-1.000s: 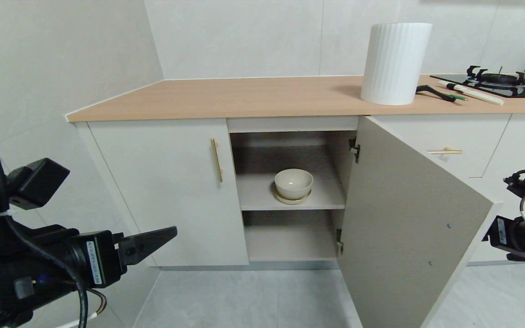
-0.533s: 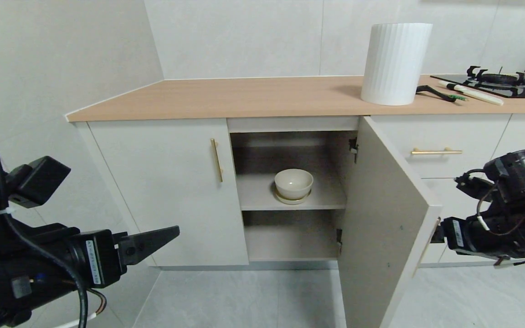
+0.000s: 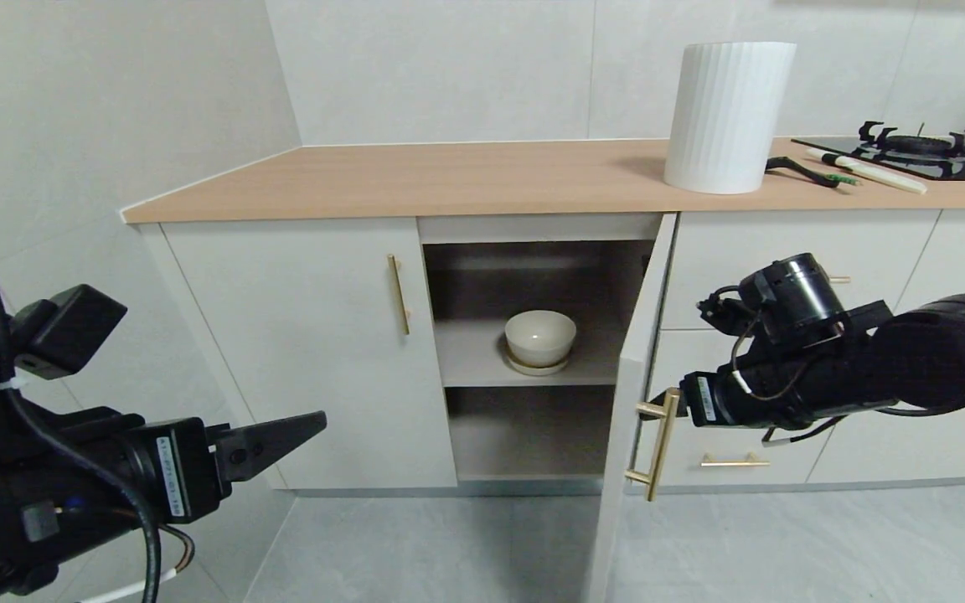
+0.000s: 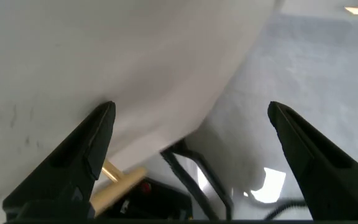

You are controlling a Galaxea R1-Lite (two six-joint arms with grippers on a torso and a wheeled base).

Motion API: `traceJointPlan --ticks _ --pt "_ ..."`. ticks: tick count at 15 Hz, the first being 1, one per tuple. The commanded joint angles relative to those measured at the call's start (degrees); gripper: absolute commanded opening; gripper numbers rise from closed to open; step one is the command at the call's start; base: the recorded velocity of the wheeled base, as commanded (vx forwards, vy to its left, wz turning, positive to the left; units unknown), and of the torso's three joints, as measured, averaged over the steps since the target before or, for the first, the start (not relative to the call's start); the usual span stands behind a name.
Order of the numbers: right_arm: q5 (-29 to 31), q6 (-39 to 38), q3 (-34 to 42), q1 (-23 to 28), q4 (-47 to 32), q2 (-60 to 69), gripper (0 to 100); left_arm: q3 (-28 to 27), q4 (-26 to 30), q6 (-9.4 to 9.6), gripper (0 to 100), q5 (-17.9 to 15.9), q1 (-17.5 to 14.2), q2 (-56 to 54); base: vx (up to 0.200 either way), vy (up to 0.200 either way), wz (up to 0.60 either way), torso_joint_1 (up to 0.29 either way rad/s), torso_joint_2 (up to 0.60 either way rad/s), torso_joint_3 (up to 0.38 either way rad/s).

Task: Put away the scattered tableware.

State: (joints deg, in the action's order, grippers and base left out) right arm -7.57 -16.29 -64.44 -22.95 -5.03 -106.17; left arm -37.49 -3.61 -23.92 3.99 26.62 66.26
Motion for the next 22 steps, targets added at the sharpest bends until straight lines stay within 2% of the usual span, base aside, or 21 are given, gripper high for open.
traceJointPlan --ticks 1,4,8,15,16,22 --pt "0.0 -0.1 -2.4 -1.8 0.0 -3.3 100 0.0 -0.2 0.01 100 0.1 -0.2 0.0 0.0 0.0 0.0 0.0 0.0 0.0" --pt "0.4 -0.6 -4.2 -3.1 1.8 -6.8 100 0.0 -0.7 0.01 100 0.1 -0.2 0.1 0.0 0.0 0.0 0.0 0.0 0.0" --pt "0.6 -3.5 -4.2 -3.1 8.9 -8.8 100 0.2 -0.7 -0.08 100 0.4 -0.2 2.1 0.0 0.0 0.0 0.0 0.0 0.0" --pt "1.2 -3.9 -4.2 -3.1 10.1 -9.6 100 0.5 -0.6 0.01 100 0.3 -1.0 1.8 0.0 0.0 0.0 0.0 0.0 0.0" --pt "1.2 -5.8 -4.3 -3.2 10.6 -9.9 100 0.5 -0.4 0.1 100 0.3 -1.0 1.9 0.0 0.0 0.0 0.0 0.0 0.0" --pt "2.5 -7.1 -4.1 -4.1 13.3 -11.1 100 0.6 -0.5 0.1 100 0.3 -1.5 1.9 0.167 0.0 0.0 -0.001 0.0 0.003"
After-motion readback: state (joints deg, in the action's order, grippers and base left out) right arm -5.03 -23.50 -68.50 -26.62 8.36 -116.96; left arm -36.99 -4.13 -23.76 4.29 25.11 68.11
